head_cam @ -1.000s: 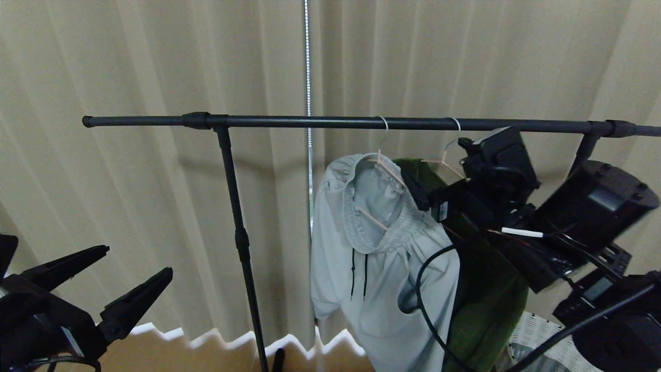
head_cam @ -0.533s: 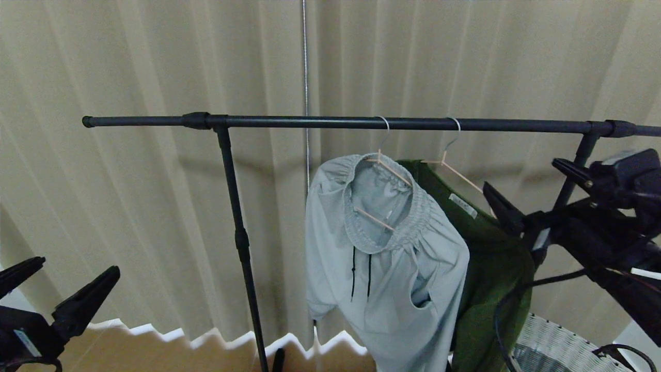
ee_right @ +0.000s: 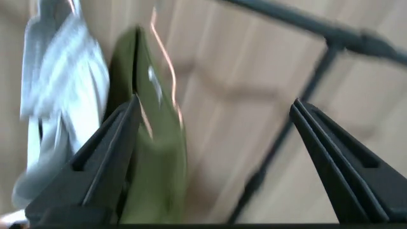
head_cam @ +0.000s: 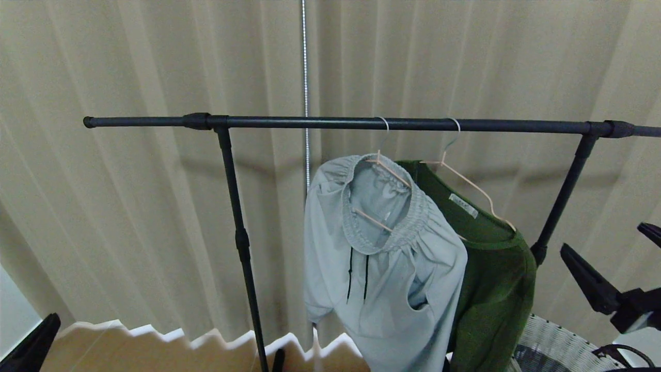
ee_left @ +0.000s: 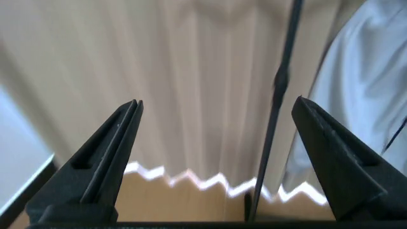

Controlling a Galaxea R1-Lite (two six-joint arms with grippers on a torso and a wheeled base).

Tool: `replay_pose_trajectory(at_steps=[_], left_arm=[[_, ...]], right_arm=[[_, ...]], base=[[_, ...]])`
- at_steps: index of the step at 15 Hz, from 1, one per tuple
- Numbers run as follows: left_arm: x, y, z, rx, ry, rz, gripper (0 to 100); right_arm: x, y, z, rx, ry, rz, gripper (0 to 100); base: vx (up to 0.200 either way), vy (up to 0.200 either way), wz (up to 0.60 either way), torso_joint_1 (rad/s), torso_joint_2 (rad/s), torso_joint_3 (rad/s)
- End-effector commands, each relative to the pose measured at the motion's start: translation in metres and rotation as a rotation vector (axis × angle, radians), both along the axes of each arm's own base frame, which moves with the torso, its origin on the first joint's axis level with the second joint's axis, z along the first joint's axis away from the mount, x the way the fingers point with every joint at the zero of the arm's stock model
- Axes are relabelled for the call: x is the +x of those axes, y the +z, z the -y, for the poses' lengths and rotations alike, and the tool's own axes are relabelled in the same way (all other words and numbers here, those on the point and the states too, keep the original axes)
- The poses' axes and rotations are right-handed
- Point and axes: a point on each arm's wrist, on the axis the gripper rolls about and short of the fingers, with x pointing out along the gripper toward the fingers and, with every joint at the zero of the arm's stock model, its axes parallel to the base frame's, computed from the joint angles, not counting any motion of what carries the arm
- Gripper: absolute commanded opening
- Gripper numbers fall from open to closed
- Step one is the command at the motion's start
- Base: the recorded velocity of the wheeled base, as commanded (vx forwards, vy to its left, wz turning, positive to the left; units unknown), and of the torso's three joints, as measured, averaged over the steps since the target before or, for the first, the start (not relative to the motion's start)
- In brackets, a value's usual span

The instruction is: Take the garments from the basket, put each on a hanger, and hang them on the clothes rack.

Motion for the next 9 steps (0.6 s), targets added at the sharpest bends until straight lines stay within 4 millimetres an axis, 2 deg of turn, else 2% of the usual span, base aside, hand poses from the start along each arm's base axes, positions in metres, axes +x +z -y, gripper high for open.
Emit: replay_pose_trajectory(at_steps=[1,2,3,6,9], left_arm=[[-0.034,-0.011,0.005,-0.015,0.029,0.067,100],[-0.038,-0.015,0.006,-0.017,0.023,0.054,100],[-0.047,-0.023,0.007,-0.023,0.019,0.019,100],[-0.057,-0.036,0.009,-0.031,0.018,0.020,100],[-0.057,-0.057,0.009,-0.037,0.002,-0.018,100]], right_arm=[[-0.043,-0.001,0.021,0.023,-0.108,0.033,100],[-0.051,-0.004,0.024,0.018,-0.117,0.015,100],[-0.073,-0.011,0.028,0.007,-0.124,-0.028,100],[-0.113,-0.036,0.036,0.051,-0.237,-0.163,100],[-0.133,-0.054,0.036,0.110,-0.302,-0.241,100]], base=[[0.000,0.000,0.00,0.000,0.00,0.000],[0.000,0.000,0.00,0.000,0.00,0.000],[0.000,0.000,0.00,0.000,0.00,0.000],[0.000,0.000,0.00,0.000,0.00,0.000],[0.000,0.000,0.00,0.000,0.00,0.000]])
